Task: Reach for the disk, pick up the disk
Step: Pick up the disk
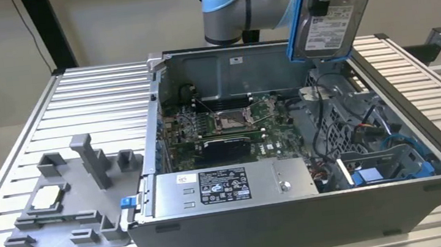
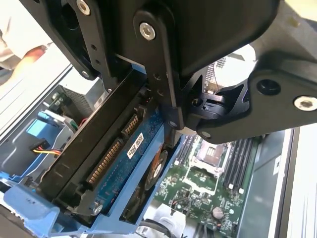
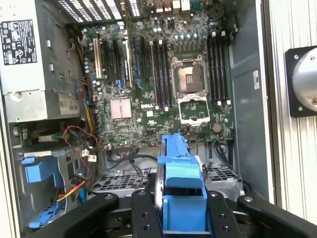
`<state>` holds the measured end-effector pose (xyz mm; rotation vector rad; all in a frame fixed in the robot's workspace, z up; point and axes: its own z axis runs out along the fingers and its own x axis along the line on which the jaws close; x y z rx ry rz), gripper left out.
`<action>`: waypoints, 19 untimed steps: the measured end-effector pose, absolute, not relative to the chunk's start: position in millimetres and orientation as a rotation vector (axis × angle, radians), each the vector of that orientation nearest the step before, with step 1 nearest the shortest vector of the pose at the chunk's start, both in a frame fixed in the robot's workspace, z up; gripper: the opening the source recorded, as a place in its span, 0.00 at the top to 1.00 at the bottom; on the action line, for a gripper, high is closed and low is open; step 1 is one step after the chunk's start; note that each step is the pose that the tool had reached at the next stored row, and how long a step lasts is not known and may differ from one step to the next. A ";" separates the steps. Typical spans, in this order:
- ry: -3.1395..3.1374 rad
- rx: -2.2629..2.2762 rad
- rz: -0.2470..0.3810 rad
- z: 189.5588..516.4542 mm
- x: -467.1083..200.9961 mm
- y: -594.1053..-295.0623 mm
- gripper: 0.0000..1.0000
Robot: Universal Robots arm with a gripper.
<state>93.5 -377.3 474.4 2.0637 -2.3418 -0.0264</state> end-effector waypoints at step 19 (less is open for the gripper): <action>-2.339 2.061 -0.031 474.3 124.8 -384.8 1.00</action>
